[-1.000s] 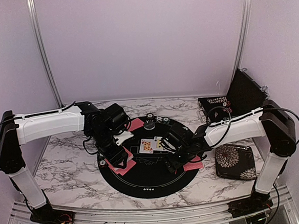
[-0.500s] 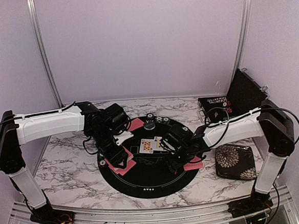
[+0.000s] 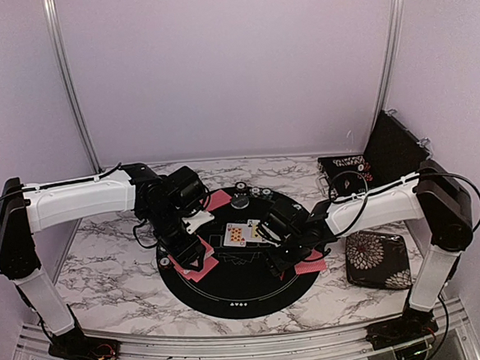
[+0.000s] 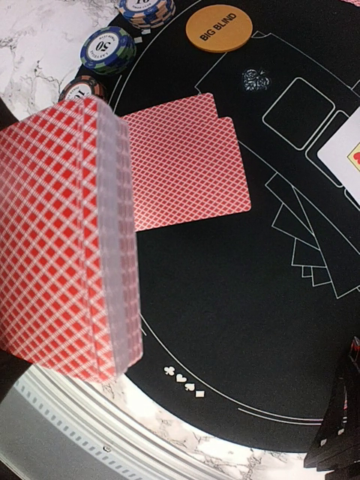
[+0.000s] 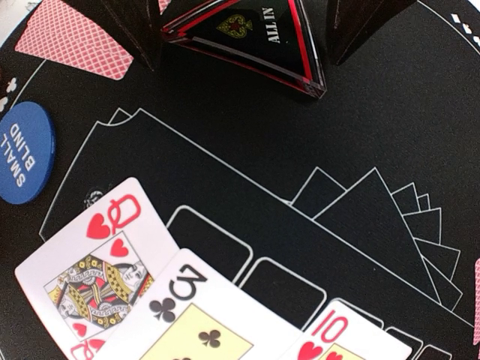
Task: Distribute texas hold em gaming equipment
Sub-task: Pick up the all-in button from the poker table mat.
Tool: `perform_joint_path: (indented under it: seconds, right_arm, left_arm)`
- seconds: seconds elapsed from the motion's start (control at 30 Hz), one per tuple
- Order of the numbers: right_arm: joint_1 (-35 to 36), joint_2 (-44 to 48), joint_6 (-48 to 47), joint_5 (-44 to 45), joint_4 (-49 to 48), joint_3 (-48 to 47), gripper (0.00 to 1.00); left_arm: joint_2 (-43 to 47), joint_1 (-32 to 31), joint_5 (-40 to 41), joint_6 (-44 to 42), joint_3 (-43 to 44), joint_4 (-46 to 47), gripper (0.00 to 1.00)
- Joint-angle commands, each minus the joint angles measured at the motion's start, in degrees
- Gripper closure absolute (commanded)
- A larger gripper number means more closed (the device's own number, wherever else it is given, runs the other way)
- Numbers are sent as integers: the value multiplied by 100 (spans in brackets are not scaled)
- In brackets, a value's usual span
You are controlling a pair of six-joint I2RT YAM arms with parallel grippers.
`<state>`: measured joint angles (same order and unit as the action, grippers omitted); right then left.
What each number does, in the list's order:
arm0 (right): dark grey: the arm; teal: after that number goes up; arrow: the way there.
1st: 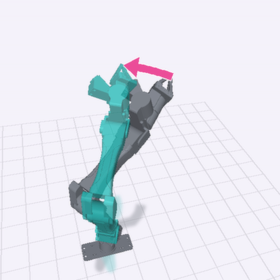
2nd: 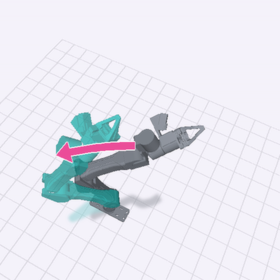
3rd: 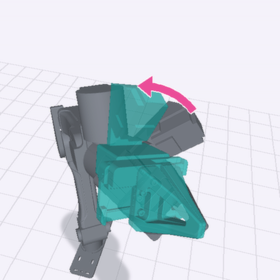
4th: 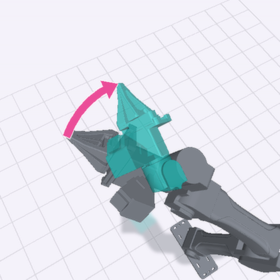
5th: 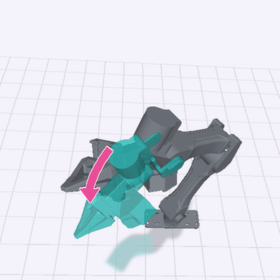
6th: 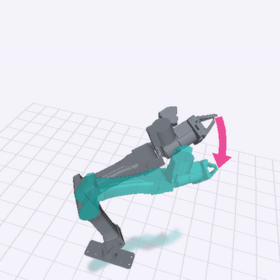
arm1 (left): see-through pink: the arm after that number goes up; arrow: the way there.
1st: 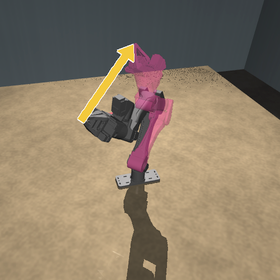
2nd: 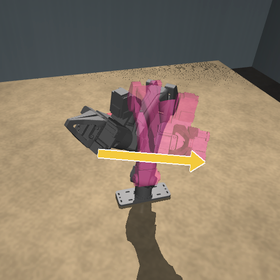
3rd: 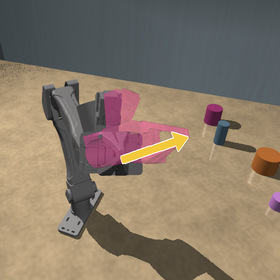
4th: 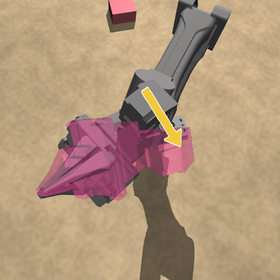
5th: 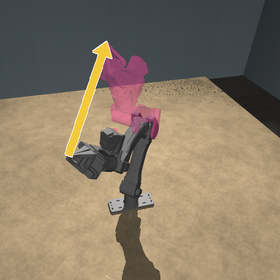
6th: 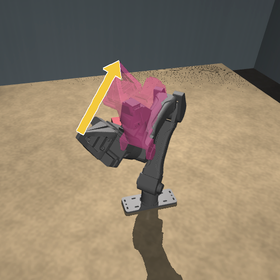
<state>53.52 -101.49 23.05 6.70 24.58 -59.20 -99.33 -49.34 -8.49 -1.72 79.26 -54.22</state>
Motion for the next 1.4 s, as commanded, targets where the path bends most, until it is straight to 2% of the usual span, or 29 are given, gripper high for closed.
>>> perform_joint_path:
  seconds: [0.0, 0.5, 1.07, 1.17, 1.37]
  right_arm:
    - [80, 21, 194, -37, 199, -233, 28]
    - [141, -28, 372, -76, 290, -303, 25]
    - [141, -204, 430, -60, 289, -227, 31]
    - [141, -150, 418, -26, 337, -291, 38]
    - [51, -35, 310, 88, 492, -641, 62]
  left_arm:
    - [149, 28, -17, 12, -42, -19, 45]
    - [152, 24, -29, 6, -43, -19, 45]
    - [163, 25, -34, 6, -41, -18, 45]
    - [157, 27, -36, 3, -33, -17, 45]
    - [157, 30, -24, 8, -42, -17, 45]
